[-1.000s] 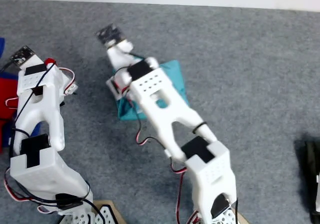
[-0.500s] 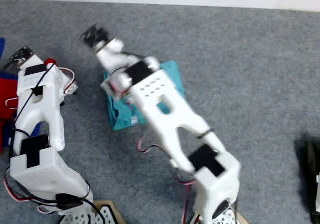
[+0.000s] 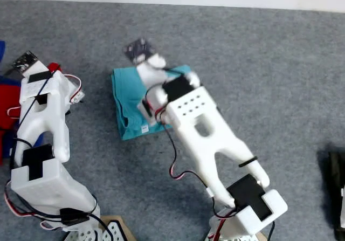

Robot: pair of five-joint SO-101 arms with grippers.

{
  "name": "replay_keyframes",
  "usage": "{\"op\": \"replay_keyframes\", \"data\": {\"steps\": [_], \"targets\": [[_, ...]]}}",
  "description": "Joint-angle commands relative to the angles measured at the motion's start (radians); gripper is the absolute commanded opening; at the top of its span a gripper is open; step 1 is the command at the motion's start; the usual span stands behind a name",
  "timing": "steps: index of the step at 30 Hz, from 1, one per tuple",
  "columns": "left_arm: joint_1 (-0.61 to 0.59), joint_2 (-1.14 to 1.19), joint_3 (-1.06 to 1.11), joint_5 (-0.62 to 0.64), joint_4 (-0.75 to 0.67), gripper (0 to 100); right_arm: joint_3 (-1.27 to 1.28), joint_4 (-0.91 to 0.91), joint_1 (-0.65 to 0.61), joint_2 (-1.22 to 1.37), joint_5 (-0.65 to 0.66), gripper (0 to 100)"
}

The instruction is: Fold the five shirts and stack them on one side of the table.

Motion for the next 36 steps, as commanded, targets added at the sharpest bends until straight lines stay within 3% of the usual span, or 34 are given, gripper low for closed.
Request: {"op": "replay_keyframes", "data": {"steps": [1, 16, 23, 29, 36], "targets": [[0.015, -0.045, -0.002, 0.006, -0.018, 19, 0.131, -0.189, -0.050, -0.048, -0.023, 0.6], [0.016, -0.045, -0.004, 0.006, -0.018, 19, 0.346, -0.461, -0.217, -0.041, -0.021, 0.6], [0.016, -0.045, -0.004, 0.006, -0.018, 19, 0.418, -0.460, -0.219, -0.051, -0.021, 0.6], [0.016, -0.045, -0.004, 0.005, -0.018, 19, 0.341, -0.326, -0.217, -0.225, -0.028, 0.6], [0.016, -0.045, -0.004, 0.005, -0.018, 19, 0.346, -0.430, -0.159, -0.282, -0.021, 0.6]]}}
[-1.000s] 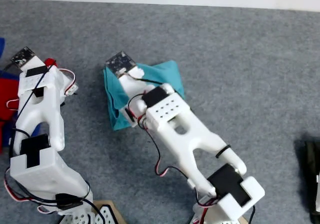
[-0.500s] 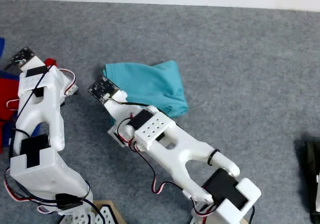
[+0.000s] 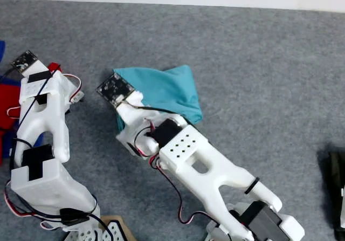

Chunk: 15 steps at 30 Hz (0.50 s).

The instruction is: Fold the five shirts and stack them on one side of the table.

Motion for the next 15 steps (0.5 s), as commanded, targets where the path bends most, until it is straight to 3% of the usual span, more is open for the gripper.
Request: {"op": "replay_keyframes", "data": {"steps": [1, 4, 7, 15], "targets": [[0.016, -0.045, -0.004, 0.005, -0.012, 19, -0.050, -0.108, 0.054, 0.007, -0.008, 0.6], [0.019, -0.045, -0.004, 0.005, -0.012, 19, -0.061, -0.188, 0.076, 0.136, 0.006, 0.6], [0.019, -0.045, -0.004, 0.005, -0.012, 19, -0.062, -0.259, 0.071, 0.259, 0.101, 0.6], [0.019, -0.045, -0.004, 0.005, -0.012, 19, -0.038, -0.242, 0.027, 0.384, 0.118, 0.6]]}}
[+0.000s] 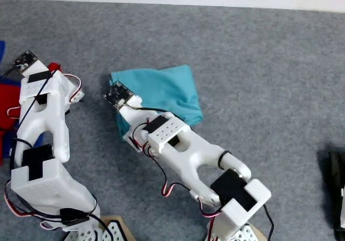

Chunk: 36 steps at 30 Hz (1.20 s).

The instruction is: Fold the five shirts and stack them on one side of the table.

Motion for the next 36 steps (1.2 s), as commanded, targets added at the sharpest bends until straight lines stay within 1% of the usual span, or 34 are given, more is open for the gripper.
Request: {"op": "replay_keyframes", "data": {"steps": [1, 3, 7, 9, 12, 14, 15, 17, 20, 22, 26, 28, 32, 36], "targets": [[0.019, -0.045, -0.004, 0.005, -0.012, 19, -0.033, 0.015, -0.025, -0.018, 0.018, 0.6], [0.019, -0.045, -0.004, 0.005, -0.012, 19, -0.054, 0.021, -0.016, -0.073, 0.014, 0.6], [0.021, -0.045, -0.002, 0.005, -0.012, 19, -0.077, 0.070, 0.071, -0.289, 0.012, 1.6], [0.021, -0.045, -0.002, 0.005, -0.012, 19, -0.079, 0.120, 0.117, -0.409, 0.012, 5.3], [0.021, -0.045, -0.002, 0.005, -0.012, 19, -0.071, 0.174, 0.213, -0.558, 0.011, 14.7], [0.021, -0.045, -0.002, 0.005, -0.012, 19, -0.042, 0.171, 0.298, -0.593, -0.005, 18.1], [0.021, -0.045, -0.002, 0.005, -0.012, 19, -0.025, 0.157, 0.340, -0.590, -0.040, 18.1], [0.021, -0.045, -0.002, 0.005, -0.012, 19, 0.010, 0.097, 0.414, -0.565, -0.143, 18.1], [0.022, -0.045, -0.002, 0.005, -0.012, 19, 0.059, 0.010, 0.458, -0.484, -0.244, 18.1], [0.022, -0.045, -0.002, 0.005, -0.012, 19, 0.065, -0.030, 0.460, -0.410, -0.252, 18.1], [0.022, -0.045, -0.002, 0.005, -0.012, 19, -0.016, -0.036, 0.460, -0.239, -0.253, 18.5], [0.022, -0.045, -0.002, 0.005, -0.012, 19, -0.073, -0.004, 0.460, -0.150, -0.253, 19.9], [0.022, -0.045, -0.002, 0.005, -0.012, 19, -0.223, 0.097, 0.424, 0.001, -0.255, 29.6], [0.021, -0.045, -0.002, 0.005, -0.011, 19, -0.341, 0.120, 0.430, 0.117, -0.255, 30.1]]}}
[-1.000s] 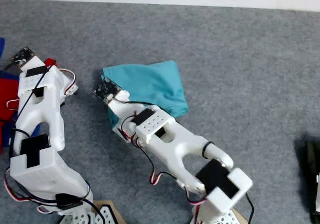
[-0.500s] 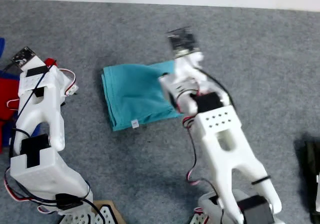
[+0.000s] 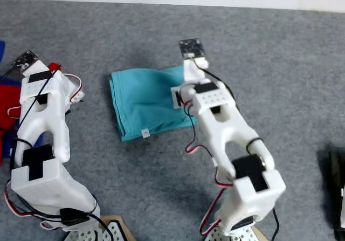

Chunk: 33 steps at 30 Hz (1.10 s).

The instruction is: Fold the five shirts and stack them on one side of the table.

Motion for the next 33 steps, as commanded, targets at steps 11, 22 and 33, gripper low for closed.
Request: {"op": "replay_keyframes", "data": {"steps": [11, 22, 33], "targets": [[0.018, -0.045, -0.002, 0.005, -0.011, 19, -0.269, 0.050, -0.050, 0.289, -0.009, 29.4], [0.018, -0.045, -0.002, 0.005, -0.011, 19, -0.556, 0.341, -0.051, 0.410, 0.046, 0.3], [0.018, -0.045, -0.002, 0.005, -0.011, 19, -1.043, 0.651, 0.348, 0.410, -0.055, 0.7]]}}
